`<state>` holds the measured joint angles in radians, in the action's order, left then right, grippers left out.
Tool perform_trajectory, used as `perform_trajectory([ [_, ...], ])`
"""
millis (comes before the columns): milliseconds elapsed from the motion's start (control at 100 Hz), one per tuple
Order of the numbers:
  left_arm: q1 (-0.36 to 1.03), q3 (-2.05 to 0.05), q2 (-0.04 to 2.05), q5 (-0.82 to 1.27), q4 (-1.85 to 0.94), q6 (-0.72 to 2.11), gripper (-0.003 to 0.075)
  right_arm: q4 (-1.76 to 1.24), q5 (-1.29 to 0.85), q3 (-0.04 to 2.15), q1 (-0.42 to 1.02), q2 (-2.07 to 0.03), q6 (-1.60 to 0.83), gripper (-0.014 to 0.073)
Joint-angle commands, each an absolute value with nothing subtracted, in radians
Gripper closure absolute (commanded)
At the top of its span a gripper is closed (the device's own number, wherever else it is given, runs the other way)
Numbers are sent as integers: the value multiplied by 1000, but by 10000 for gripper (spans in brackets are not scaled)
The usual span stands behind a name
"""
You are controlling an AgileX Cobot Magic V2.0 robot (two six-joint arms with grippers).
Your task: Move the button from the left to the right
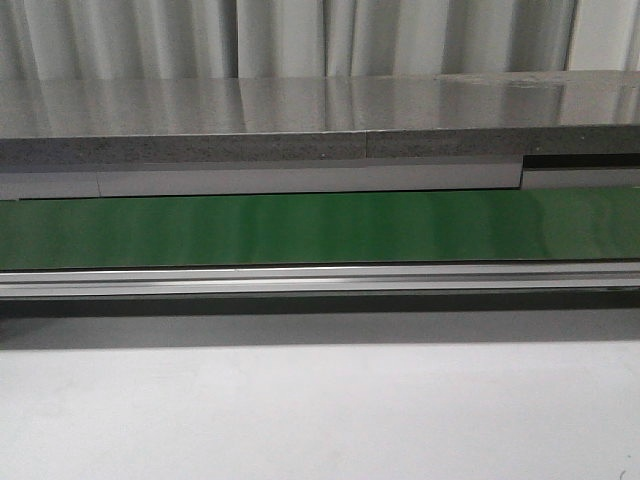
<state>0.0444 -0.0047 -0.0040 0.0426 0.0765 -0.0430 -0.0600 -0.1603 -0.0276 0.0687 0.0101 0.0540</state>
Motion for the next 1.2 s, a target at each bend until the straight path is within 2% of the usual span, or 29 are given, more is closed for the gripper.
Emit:
perform_trajectory([
  [0,43,38,-38,-40,77,-53,739,-51,-76,-9,72,25,52,661],
  [600,43,-13,-35,-105,69,-53,739,-51,-76,-9,72,25,52,661],
  [810,43,-219,56,128,34,-53,739,-51,-76,-9,72,25,52,661],
  [1190,43,-721,450,726,34,-53,739,-51,-76,-9,72,25,52,661],
])
